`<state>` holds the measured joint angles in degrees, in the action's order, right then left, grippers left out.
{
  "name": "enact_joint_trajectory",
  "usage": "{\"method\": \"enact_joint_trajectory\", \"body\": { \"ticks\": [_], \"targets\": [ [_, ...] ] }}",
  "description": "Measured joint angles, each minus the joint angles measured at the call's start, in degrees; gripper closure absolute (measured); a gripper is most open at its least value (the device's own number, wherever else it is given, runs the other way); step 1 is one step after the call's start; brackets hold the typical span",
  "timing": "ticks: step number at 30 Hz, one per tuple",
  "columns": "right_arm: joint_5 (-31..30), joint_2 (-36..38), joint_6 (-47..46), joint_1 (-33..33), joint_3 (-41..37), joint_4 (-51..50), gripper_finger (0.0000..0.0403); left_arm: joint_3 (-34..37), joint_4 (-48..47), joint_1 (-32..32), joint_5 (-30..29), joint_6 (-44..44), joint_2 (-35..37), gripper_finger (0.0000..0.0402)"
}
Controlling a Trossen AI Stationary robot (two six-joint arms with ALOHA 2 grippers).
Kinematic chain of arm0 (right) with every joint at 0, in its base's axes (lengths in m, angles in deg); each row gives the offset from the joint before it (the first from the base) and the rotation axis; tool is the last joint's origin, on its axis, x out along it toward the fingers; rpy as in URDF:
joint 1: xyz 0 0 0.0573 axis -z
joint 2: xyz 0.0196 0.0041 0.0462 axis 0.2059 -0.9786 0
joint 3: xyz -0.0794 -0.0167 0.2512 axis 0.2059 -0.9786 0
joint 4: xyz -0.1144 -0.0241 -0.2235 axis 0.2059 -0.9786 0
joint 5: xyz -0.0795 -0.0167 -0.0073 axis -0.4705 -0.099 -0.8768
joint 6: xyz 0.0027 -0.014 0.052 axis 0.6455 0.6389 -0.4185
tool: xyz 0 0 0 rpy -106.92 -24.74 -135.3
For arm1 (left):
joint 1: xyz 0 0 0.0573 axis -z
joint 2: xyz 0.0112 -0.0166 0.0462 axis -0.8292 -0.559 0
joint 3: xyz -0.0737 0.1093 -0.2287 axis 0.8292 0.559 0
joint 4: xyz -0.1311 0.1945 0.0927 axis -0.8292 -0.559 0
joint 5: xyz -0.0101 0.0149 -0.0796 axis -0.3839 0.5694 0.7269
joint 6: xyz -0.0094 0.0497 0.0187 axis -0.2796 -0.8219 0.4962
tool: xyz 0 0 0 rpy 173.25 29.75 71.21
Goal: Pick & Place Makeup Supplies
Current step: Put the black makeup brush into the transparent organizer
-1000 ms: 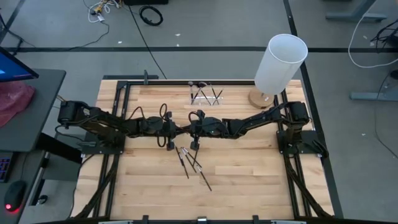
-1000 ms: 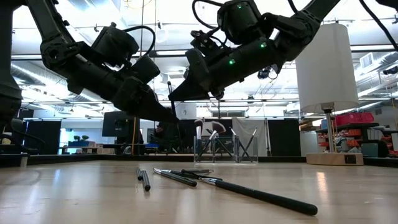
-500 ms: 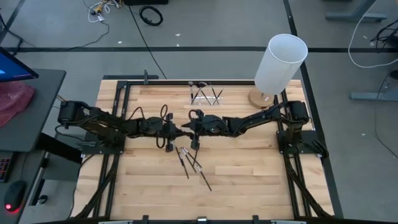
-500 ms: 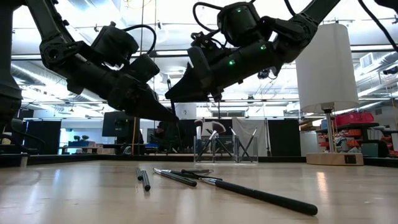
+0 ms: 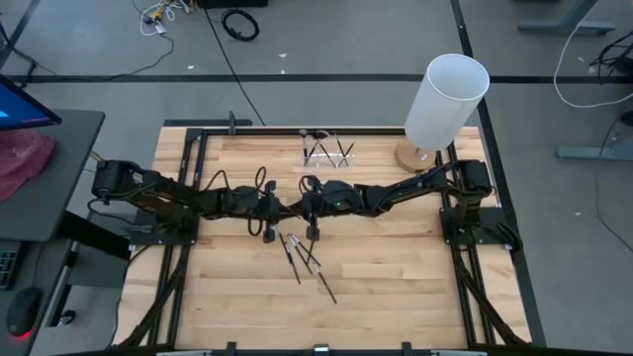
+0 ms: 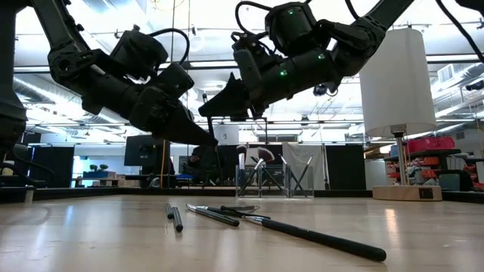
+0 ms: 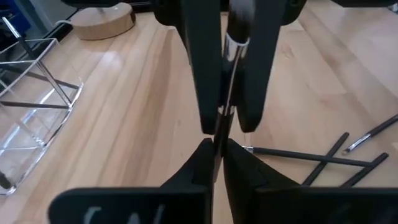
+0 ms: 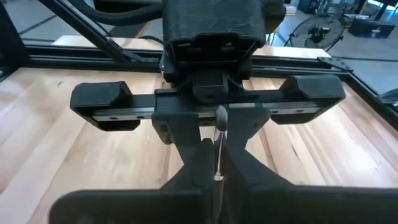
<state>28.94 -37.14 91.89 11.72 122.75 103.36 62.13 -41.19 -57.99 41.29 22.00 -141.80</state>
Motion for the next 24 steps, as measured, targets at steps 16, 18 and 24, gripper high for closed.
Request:
{"method": "enact_joint_trajectory", "body": {
  "ticks": [16, 18, 24],
  "targets": [
    [-23.28, 16.58, 1.37, 1.66, -13.7, 4.64, 0.0395, -0.07, 0.4, -0.04, -0.5, 2.69, 0.04, 0.0197],
    [-26.15, 20.11, 0.49, 3.05, -19.95, 15.29, 0.0396, -0.06, 0.43, -0.04, -0.52, 2.69, 0.04, 0.0188],
    [-27.5, 23.29, -5.68, 7.57, -33.41, 45.07, 0.0396, -0.05, 0.5, -0.04, -0.52, 2.6, 0.04, 0.019]
  ]
}}
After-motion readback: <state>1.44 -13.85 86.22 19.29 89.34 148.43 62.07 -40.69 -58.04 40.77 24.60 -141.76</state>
